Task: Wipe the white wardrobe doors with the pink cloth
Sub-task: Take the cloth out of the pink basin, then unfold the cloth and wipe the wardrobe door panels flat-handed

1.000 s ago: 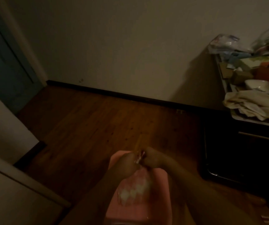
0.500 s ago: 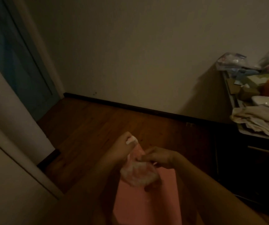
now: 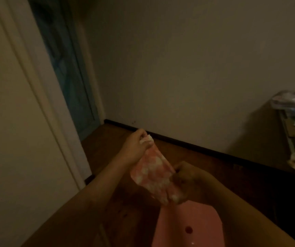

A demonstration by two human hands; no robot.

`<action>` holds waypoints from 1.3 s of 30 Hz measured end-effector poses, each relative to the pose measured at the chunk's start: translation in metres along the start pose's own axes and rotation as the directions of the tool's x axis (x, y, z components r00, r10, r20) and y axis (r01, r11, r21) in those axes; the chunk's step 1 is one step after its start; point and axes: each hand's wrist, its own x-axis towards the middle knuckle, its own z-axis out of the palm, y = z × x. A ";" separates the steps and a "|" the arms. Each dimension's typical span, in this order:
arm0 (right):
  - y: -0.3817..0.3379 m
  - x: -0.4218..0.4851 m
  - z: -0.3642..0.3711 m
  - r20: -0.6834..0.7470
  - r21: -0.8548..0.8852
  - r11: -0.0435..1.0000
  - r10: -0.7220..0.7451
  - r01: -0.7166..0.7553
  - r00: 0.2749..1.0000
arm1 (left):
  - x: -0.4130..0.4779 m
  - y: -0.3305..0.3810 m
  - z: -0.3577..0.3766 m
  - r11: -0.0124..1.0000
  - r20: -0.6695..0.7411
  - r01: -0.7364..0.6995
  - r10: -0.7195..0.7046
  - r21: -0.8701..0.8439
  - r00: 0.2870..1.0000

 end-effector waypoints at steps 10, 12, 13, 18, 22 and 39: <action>-0.108 0.012 0.026 -0.080 -0.022 0.990 -0.142 0.140 0.987 | -0.035 0.008 -0.151 0.988 -0.353 -0.005 0.060 0.153 0.934; -0.143 0.014 0.034 -0.120 0.001 0.976 -0.218 0.220 0.969 | -0.051 0.007 -0.189 0.980 -0.413 0.005 0.079 0.199 0.907; -0.161 0.013 0.038 -0.124 0.009 0.967 -0.252 0.255 0.960 | -0.059 0.006 -0.206 0.974 -0.442 0.013 0.090 0.225 0.892; -0.259 0.011 0.058 -0.100 -0.056 0.883 -0.469 0.466 0.878 | -0.111 0.008 -0.292 0.942 -0.595 0.091 0.127 0.323 0.794; -0.339 -0.004 0.081 -0.001 -0.074 0.791 -0.609 0.608 0.793 | -0.161 0.013 -0.358 0.902 -0.705 0.191 0.156 0.387 0.692; -0.590 -0.107 0.173 0.098 0.154 0.478 -0.878 0.865 0.468 | -0.354 0.058 -0.535 0.791 -0.889 0.439 0.276 0.426 0.365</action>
